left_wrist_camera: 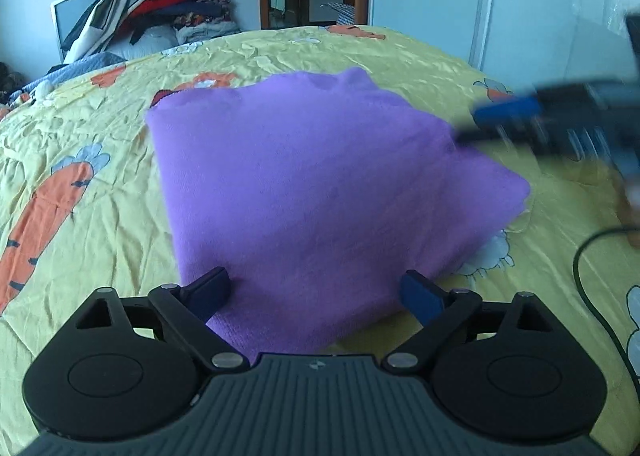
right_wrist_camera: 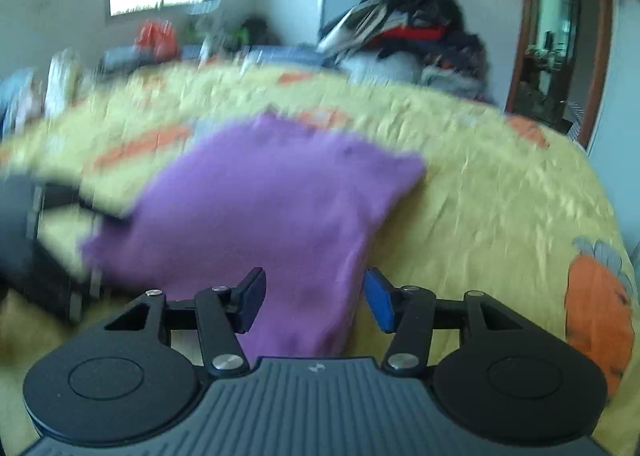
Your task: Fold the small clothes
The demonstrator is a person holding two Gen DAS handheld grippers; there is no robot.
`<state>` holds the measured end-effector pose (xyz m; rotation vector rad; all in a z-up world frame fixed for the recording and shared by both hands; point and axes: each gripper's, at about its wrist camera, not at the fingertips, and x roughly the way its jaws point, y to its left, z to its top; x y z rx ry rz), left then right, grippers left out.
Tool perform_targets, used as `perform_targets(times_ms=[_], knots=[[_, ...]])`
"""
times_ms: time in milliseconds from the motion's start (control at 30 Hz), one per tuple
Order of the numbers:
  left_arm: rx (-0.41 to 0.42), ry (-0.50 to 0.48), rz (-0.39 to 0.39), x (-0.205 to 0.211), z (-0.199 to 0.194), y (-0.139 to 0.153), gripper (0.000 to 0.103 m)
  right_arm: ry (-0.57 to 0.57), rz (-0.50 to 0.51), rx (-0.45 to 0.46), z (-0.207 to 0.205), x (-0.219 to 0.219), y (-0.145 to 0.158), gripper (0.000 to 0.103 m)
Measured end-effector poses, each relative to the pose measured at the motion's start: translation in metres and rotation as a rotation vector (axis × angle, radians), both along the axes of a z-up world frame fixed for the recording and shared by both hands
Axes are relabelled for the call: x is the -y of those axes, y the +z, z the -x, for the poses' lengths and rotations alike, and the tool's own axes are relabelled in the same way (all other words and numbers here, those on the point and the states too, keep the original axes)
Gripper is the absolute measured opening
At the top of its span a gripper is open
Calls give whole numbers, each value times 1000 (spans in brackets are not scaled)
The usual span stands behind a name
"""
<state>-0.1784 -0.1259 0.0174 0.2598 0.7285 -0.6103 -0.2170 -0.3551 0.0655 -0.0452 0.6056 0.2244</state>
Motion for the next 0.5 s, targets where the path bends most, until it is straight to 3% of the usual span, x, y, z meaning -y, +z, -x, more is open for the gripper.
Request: perform_targets(times_ms=[100, 167, 200, 233, 267, 333, 400, 500], knots=[[10, 6, -8, -2, 6, -3, 99, -36, -49, 53, -38, 4, 4, 54], [11, 12, -24, -3, 8, -6, 103, 3, -113, 14, -64, 6, -5, 51], [14, 11, -36, -3, 10, -9, 103, 25, -108, -38, -79, 4, -14, 47], [21, 13, -27, -6, 11, -10, 103, 7, -20, -79, -93, 0, -25, 53], [18, 18, -21, -8, 11, -10, 103, 10, 4, -63, -101, 5, -32, 56], [9, 25, -23, -11, 11, -9, 103, -32, -139, -91, -112, 29, -29, 55], [-26, 48, -9, -15, 6, -9, 103, -63, -113, -34, -111, 30, -17, 54], [-62, 55, 45, -23, -1, 1, 96, -40, -195, -6, -119, 28, -3, 54]])
